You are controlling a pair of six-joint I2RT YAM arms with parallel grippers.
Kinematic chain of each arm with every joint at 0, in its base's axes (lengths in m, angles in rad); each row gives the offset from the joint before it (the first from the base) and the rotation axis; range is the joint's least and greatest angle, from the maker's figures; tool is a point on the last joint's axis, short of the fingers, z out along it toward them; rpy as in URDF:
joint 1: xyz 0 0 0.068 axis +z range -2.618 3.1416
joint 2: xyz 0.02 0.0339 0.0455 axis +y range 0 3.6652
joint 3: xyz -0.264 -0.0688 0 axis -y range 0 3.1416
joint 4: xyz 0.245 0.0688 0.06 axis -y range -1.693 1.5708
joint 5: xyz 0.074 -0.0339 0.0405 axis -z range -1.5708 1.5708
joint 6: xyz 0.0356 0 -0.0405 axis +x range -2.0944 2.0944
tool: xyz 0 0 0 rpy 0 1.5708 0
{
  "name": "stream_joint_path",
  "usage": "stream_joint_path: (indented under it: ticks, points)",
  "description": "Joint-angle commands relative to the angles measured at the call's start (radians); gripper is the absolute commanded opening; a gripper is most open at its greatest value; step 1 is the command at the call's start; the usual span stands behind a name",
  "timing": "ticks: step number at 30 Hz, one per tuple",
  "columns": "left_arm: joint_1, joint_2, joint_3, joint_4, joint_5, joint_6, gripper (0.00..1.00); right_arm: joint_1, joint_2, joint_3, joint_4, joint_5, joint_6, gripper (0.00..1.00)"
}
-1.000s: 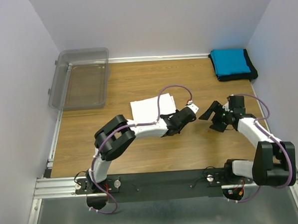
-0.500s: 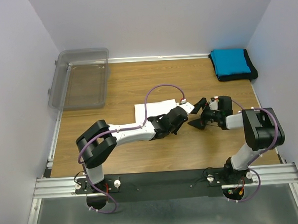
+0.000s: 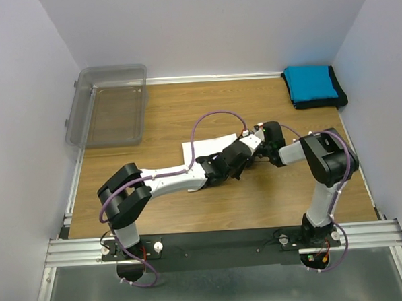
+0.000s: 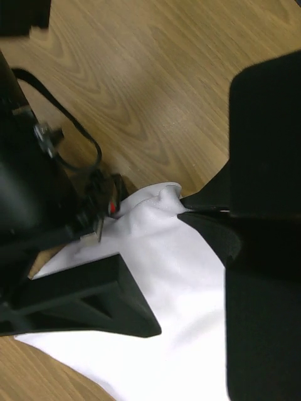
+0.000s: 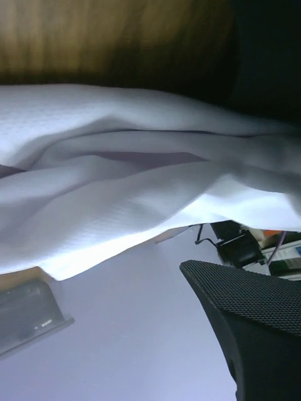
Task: Fold and stack the t-shirts
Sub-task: Neatly place the folded tshirt to the corner
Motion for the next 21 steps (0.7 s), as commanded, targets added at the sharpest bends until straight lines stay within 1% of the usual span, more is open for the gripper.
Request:
stream_joint_path:
  ticks: [1, 2, 4, 5, 6, 7, 8, 9, 10, 11, 12, 13, 15, 16, 19, 20, 21]
  points:
    - [-0.013, -0.025, -0.004, 0.034, 0.028, -0.031, 0.04, 0.031, 0.068, 0.073, -0.260, 0.170, -0.140, 0.72]
    - [-0.021, -0.022, 0.000, 0.033, 0.028, -0.035, 0.05, 0.039, 0.068, 0.092, -0.284, 0.191, -0.165, 0.60]
    - [-0.027, -0.017, 0.018, 0.031, 0.028, -0.054, 0.07, 0.037, 0.057, 0.127, -0.341, 0.214, -0.223, 0.43]
    - [-0.029, -0.016, 0.025, 0.028, 0.028, -0.064, 0.09, 0.037, 0.052, 0.135, -0.358, 0.239, -0.242, 0.25]
    - [-0.029, -0.012, 0.034, 0.023, 0.027, -0.075, 0.16, 0.037, 0.045, 0.158, -0.400, 0.251, -0.286, 0.18]
    - [-0.027, -0.011, 0.048, 0.014, 0.024, -0.090, 0.20, 0.037, 0.040, 0.166, -0.419, 0.276, -0.308, 0.07]
    - [-0.029, -0.008, 0.055, 0.008, 0.019, -0.097, 0.23, 0.037, 0.037, 0.173, -0.434, 0.282, -0.328, 0.02]
    - [-0.029, -0.005, 0.061, 0.002, 0.007, -0.104, 0.26, 0.037, 0.034, 0.181, -0.447, 0.290, -0.372, 0.01]
    - [-0.027, -0.002, 0.078, -0.015, -0.001, -0.112, 0.33, 0.037, 0.028, 0.196, -0.476, 0.305, -0.392, 0.00]
    - [-0.027, 0.000, 0.088, -0.026, -0.019, -0.121, 0.45, 0.037, 0.023, 0.205, -0.508, 0.316, -0.435, 0.00]
    - [-0.027, -0.002, 0.095, -0.039, -0.028, -0.127, 0.45, 0.037, 0.020, 0.215, -0.508, 0.328, -0.461, 0.01]
    - [-0.022, -0.003, 0.103, -0.053, -0.036, -0.132, 0.56, 0.037, 0.016, 0.230, -0.546, 0.346, -0.486, 0.01]
    - [-0.012, -0.021, 0.118, -0.092, -0.056, -0.152, 0.65, 0.036, 0.005, 0.277, -0.598, 0.421, -0.567, 0.01]
    - [-0.001, -0.031, 0.117, -0.102, -0.062, -0.162, 0.68, 0.034, 0.002, 0.296, -0.637, 0.449, -0.596, 0.00]
    - [0.076, -0.086, 0.076, -0.138, -0.074, -0.214, 0.69, 0.022, 0.003, 0.392, -0.721, 0.578, -0.719, 0.01]
    - [0.132, -0.124, 0.027, -0.139, -0.073, -0.225, 0.69, 0.011, 0.006, 0.423, -0.736, 0.648, -0.751, 0.01]
    - [0.164, -0.147, -0.003, -0.139, -0.065, -0.238, 0.70, 0.005, 0.018, 0.484, -0.756, 0.686, -0.826, 0.00]
